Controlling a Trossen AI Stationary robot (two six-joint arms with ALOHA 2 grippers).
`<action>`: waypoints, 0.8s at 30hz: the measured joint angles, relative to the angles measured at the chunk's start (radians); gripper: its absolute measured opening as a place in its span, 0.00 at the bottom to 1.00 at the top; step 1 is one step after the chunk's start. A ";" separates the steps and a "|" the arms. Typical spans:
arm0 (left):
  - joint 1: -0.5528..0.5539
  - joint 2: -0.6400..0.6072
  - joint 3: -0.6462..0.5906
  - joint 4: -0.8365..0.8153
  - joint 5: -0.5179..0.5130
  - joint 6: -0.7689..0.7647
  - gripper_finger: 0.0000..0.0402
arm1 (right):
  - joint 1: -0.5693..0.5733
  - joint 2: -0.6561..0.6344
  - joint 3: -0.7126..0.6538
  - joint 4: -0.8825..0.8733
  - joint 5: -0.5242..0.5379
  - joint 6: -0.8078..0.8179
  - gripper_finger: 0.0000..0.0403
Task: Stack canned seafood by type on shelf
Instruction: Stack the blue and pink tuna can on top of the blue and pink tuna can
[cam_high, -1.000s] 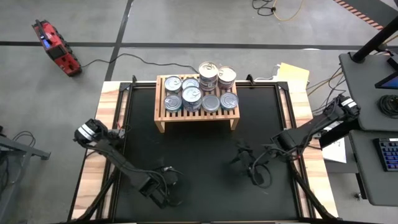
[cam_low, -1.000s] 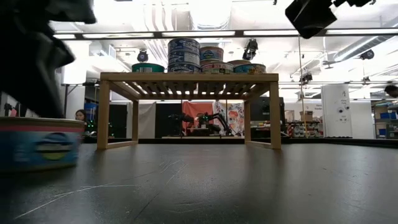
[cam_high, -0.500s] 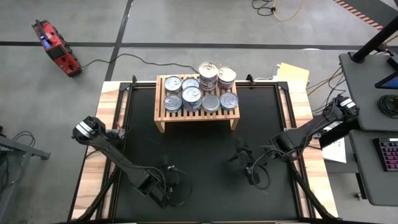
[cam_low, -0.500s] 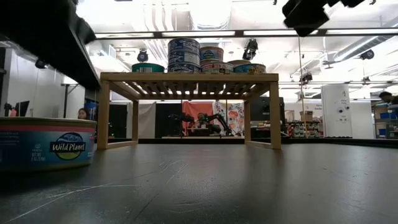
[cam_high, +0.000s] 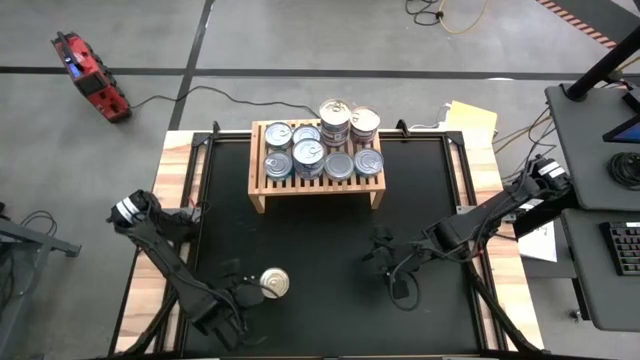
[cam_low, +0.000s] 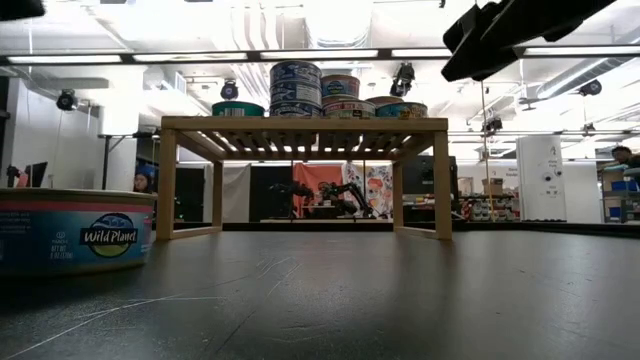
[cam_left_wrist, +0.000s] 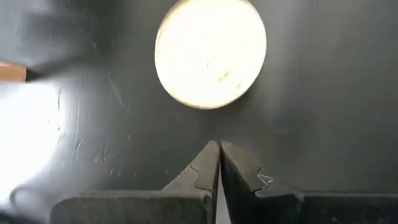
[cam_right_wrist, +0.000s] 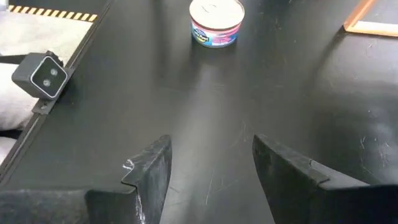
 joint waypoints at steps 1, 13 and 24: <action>-0.005 0.000 -0.018 0.007 0.010 -0.005 0.00 | 0.000 0.003 0.000 0.000 0.000 0.001 0.52; 0.033 0.003 -0.265 0.295 -0.015 -0.021 0.00 | 0.000 0.004 0.000 -0.004 -0.001 0.002 0.50; 0.146 0.003 -0.362 0.721 -0.143 0.209 0.00 | 0.000 0.004 0.000 -0.006 -0.002 0.017 0.48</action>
